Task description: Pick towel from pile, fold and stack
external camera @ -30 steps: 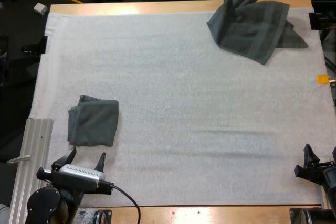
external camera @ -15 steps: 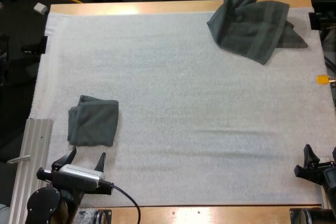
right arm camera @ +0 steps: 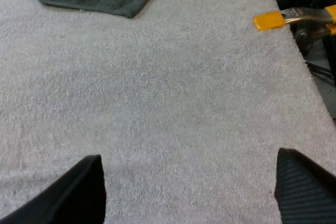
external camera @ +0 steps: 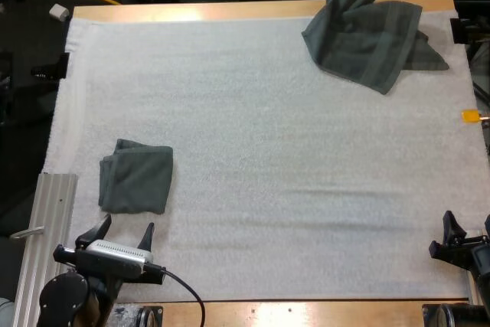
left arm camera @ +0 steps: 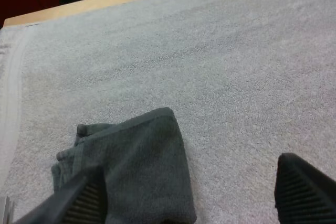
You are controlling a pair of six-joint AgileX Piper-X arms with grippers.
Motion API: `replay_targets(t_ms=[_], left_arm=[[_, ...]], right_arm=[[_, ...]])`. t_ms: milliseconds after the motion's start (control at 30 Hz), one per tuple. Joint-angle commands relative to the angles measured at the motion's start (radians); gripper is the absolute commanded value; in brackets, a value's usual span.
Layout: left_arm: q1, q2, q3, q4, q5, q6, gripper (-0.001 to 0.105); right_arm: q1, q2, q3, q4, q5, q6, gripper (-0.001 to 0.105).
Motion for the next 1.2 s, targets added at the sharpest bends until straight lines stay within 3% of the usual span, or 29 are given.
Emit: replay_targets(t_ms=[0, 1167], left_arm=[[-0.003, -0.141, -0.002, -0.007, 0.000, -0.006, 0.064], [-0.002, -0.137, -0.004, -0.009, -0.002, -0.006, 0.064]], right_arm=[[-0.003, -0.041, -0.003, -0.010, 0.002, -0.005, 0.066], [0.000, -0.040, -0.003, -0.008, 0.002, -0.005, 0.065]])
